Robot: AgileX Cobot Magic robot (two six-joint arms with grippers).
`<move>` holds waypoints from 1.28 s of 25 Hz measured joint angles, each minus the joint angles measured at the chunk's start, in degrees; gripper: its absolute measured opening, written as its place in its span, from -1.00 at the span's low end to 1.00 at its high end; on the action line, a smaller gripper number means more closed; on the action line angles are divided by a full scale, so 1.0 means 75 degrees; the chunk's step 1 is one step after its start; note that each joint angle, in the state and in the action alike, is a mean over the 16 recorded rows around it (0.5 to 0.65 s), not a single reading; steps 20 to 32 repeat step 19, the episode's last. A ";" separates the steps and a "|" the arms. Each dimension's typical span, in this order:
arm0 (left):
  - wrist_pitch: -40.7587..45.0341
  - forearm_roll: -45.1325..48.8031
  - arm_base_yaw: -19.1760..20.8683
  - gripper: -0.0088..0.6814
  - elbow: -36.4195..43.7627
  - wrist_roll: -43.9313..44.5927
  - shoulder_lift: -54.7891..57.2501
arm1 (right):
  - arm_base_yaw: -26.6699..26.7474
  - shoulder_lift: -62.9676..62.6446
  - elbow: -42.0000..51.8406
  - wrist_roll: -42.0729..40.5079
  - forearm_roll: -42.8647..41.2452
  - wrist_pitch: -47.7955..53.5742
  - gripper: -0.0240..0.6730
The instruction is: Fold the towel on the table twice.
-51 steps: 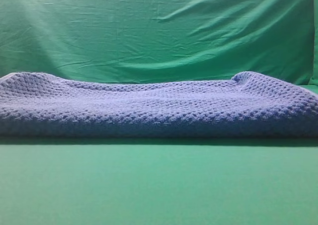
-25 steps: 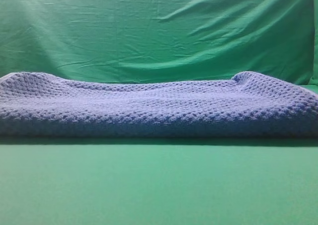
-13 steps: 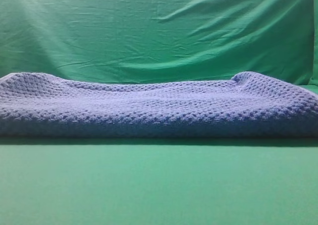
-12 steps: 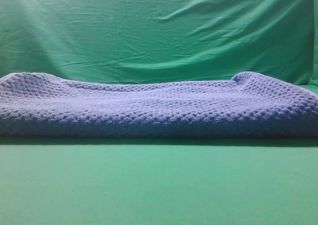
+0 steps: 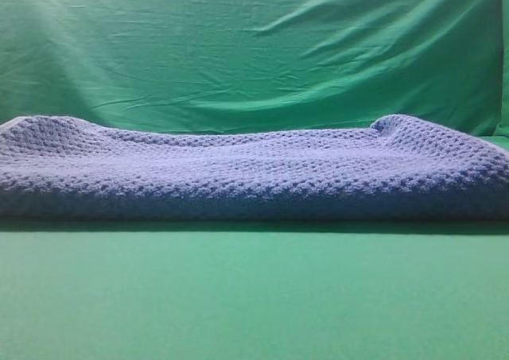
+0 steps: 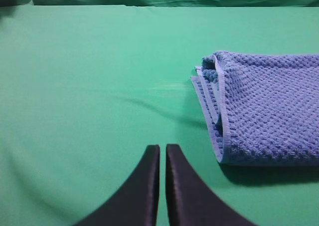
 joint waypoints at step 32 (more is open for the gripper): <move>0.0000 0.0000 0.0001 -0.97 0.0000 0.0000 -0.0003 | -0.0034 0.0000 0.0000 -0.0006 0.0000 0.0000 -0.93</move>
